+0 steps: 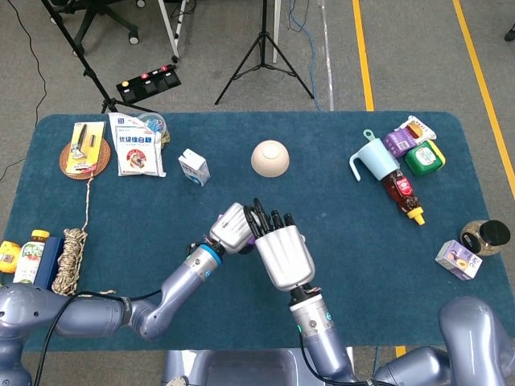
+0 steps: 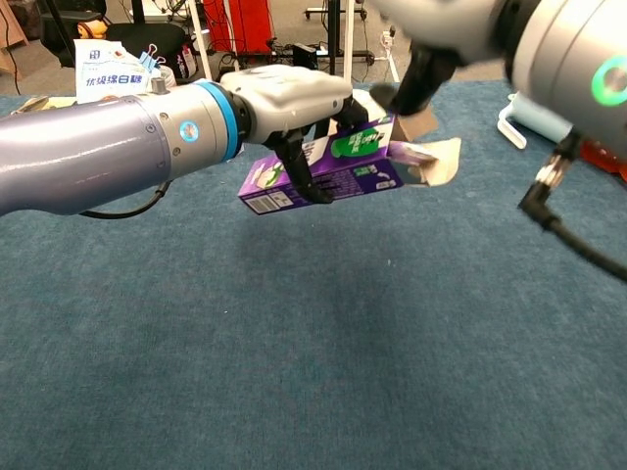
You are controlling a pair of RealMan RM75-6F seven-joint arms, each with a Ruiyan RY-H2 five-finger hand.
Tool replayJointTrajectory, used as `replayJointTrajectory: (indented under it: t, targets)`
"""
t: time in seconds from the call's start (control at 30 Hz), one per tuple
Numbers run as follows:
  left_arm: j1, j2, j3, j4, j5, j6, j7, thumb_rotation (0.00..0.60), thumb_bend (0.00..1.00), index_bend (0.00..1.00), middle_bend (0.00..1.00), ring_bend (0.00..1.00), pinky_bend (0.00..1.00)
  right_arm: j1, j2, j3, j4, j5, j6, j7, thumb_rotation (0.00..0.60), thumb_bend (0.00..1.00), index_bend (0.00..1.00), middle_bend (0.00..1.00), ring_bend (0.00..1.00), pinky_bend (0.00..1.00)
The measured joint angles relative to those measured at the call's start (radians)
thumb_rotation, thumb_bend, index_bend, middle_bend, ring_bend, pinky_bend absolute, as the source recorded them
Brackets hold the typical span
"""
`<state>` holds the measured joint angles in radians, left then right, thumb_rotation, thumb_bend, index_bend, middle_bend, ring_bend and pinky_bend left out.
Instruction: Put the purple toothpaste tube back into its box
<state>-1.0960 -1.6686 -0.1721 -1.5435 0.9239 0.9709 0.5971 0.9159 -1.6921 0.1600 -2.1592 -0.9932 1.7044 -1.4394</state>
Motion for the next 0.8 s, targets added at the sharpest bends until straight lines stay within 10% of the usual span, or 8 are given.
replayJointTrajectory:
  t: [0.47,0.8]
  targets:
    - [0.074,0.018,-0.023,0.053,0.345,0.039,-0.443,0.600,0.25,0.50,0.45,0.41,0.71,-0.081,0.261,0.097,0.068,-0.165,0.016,0.224,0.600,0.42,0.13,0.14,0.28,0.37]
    - [0.093,0.018,-0.015,0.129,0.376,0.024,-0.443,0.600,0.25,0.50,0.45,0.41,0.70,-0.162,0.364,0.141,0.229,-0.109,-0.073,0.402,0.600,0.42,0.13,0.15,0.28,0.38]
